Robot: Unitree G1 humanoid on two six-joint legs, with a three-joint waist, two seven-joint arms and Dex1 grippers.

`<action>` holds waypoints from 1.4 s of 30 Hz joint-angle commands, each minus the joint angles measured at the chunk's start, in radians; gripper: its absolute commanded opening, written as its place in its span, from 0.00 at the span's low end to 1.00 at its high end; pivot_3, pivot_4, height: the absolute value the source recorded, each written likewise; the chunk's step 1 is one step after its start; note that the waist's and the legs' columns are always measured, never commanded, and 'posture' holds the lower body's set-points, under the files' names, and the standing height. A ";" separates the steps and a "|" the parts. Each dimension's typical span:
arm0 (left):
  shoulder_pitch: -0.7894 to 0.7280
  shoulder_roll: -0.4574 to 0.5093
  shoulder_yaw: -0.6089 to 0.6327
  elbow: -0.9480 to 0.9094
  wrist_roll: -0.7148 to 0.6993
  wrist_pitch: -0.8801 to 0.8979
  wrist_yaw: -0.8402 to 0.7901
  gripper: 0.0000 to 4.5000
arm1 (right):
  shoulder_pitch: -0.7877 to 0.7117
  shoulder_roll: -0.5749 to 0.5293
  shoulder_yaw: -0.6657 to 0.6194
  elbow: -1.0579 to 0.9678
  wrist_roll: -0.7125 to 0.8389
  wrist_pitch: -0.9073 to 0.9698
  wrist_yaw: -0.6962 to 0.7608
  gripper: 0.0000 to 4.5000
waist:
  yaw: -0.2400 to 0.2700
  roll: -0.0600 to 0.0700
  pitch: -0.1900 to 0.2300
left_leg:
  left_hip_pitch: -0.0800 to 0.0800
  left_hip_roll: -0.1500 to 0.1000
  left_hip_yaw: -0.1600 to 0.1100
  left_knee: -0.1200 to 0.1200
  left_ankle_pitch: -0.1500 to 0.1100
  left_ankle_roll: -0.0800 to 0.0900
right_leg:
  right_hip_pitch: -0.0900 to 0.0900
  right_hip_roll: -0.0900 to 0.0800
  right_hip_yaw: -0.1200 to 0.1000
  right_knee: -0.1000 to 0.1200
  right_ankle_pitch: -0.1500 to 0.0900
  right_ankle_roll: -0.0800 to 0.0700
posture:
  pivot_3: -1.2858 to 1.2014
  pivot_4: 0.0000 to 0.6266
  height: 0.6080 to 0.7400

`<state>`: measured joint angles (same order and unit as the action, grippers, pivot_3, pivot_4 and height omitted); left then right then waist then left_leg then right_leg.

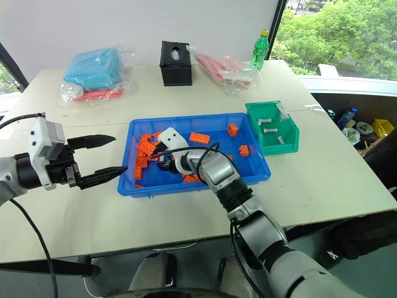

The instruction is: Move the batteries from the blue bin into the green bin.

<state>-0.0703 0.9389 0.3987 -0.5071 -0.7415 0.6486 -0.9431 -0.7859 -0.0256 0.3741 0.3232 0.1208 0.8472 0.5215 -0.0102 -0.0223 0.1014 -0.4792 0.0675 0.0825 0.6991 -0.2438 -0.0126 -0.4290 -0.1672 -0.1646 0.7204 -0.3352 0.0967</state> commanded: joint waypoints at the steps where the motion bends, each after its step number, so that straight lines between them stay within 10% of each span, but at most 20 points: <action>1: -0.037 0.011 -0.018 0.011 0.003 -0.015 -0.009 1.00 | 0.002 -0.015 -0.019 -0.063 0.004 0.035 0.007 0.01 | -0.001 0.000 0.000 | 0.000 0.000 0.000 0.000 0.000 0.000 | 0.000 0.000 0.000 0.000 0.000 0.000 | 0.52 0.24 0.17; 16: -0.126 -0.061 -0.179 0.026 0.007 -0.022 -0.026 1.00 | 0.005 -0.320 -0.413 -0.338 0.079 0.229 -0.064 0.00 | 0.014 0.000 0.000 | 0.000 0.000 0.000 0.000 0.000 0.000 | 0.001 0.000 0.000 -0.001 0.000 0.000 | 0.52 0.24 0.17; 30: -0.181 -0.116 -0.214 0.078 0.034 -0.046 -0.014 1.00 | 0.035 -0.546 -0.552 -0.158 0.056 0.145 -0.108 0.00 | 0.019 0.001 0.001 | 0.001 0.000 0.001 0.001 0.000 0.000 | 0.002 0.000 0.000 -0.002 0.000 0.000 | 0.52 0.24 0.17; 37: -0.197 -0.118 -0.218 0.094 0.039 -0.050 -0.021 1.00 | 0.027 -0.607 -0.521 -0.065 0.045 0.035 -0.054 0.80 | 0.020 0.002 0.002 | 0.001 0.000 0.001 0.001 0.000 0.000 | 0.002 0.000 0.000 -0.002 0.000 0.000 | 0.52 0.24 0.17; 42: -0.194 -0.098 -0.191 0.110 0.036 -0.051 -0.034 1.00 | 0.096 -0.762 -0.535 -0.126 0.113 -0.169 0.223 0.80 | 0.023 0.002 0.003 | 0.001 -0.001 0.001 0.001 0.000 0.000 | 0.003 -0.001 0.000 -0.003 0.000 0.001 | 0.52 0.24 0.17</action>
<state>-0.2502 0.8243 0.1755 -0.3906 -0.7052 0.6178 -0.9662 -0.6962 -0.7430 -0.1270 0.2527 0.2018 0.7614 0.6499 0.0130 -0.0198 0.1040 -0.4785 0.0669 0.0837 0.7001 -0.2436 -0.0121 -0.4260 -0.1680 -0.1645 0.7172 -0.3350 0.0972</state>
